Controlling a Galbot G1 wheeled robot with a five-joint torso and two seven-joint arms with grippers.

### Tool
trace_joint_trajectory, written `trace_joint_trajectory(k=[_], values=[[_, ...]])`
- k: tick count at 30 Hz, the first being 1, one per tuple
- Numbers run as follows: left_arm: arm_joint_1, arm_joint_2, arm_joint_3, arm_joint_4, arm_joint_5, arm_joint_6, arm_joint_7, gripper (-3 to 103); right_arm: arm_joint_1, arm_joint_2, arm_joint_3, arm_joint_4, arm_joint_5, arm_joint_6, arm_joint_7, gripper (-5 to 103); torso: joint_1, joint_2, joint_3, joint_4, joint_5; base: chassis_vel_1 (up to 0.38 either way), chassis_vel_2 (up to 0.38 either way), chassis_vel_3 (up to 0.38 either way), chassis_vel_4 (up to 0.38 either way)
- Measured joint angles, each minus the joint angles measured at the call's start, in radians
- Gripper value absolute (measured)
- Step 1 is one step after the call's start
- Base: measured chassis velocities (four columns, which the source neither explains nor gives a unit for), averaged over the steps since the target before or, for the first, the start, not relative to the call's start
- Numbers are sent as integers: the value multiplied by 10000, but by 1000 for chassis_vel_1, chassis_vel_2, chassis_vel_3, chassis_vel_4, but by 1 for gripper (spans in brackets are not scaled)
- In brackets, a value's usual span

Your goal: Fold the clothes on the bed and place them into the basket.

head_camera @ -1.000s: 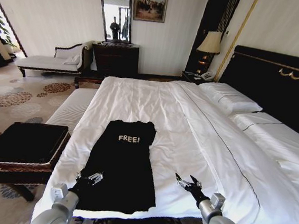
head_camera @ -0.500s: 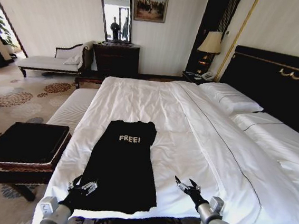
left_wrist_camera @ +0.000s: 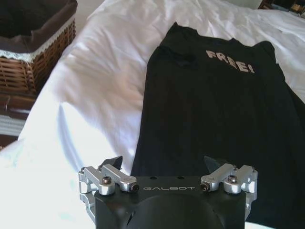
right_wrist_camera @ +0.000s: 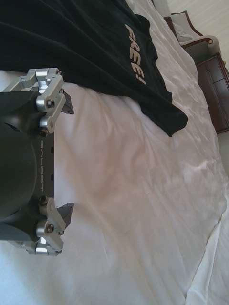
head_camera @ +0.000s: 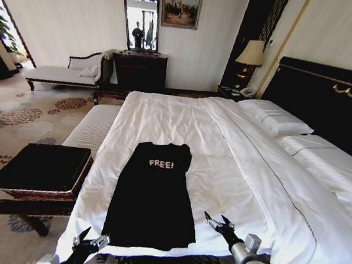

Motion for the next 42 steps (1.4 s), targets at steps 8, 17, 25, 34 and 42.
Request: trace_joint_trajectory(k=[8,17,25,34,42], values=[[-169,-87,98,598,71,-149,-186,96,41,14,20,-104,180,-123,26,100,1,-1,0,-4,-8,0,0,0,0],[-772,-187,145,1306,28,12,-203,89,346,225,-62,-572,821,-366,150,100,1,0,1,0,-6,0,0,0,0],[-1011,-43,219,1120,-157,158,-284,76,-32,49,394,36,4425,-2215,434,100,0,0,1,-1,-5,0,0,0,0],[-923,-35,-1,891,-301,190,-284,80,-215,-196,255,-350,4709,-3057,-108,100,0,1,0,-2,-6,0,0,0,0],[-961,-73,-126,716,-324,266,-330,80,-92,-249,-46,-584,5110,-3439,-275,100,1,0,1,0,-3,0,0,0,0]])
